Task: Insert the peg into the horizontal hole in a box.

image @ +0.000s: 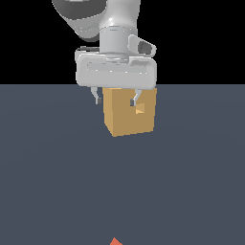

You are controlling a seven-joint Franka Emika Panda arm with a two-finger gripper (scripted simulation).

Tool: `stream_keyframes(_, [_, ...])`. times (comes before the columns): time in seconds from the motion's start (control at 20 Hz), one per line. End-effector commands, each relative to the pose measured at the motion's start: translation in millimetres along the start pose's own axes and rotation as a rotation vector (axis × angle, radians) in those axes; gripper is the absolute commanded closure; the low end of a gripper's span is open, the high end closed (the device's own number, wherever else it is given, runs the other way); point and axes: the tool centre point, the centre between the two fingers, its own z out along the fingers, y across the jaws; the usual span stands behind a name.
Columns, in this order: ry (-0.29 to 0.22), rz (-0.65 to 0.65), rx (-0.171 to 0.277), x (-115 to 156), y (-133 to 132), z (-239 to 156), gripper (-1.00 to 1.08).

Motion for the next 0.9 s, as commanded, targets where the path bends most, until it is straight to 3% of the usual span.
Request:
stream_keyframes(0.0, [0.000, 0.000, 0.000, 0, 0, 0, -0.92])
stream_keyframes(0.2, [-0.001, 0.020, -0.002, -12, 1, 2, -0.92])
stream_keyframes(0.4, [-0.003, 0.078, -0.008, -46, 4, 9, -0.92])
stream_keyframes(0.6, [-0.007, 0.172, -0.017, -102, 5, 20, -0.92])
stream_keyframes(0.85, [-0.012, 0.334, -0.034, -198, -7, 38, -0.92])
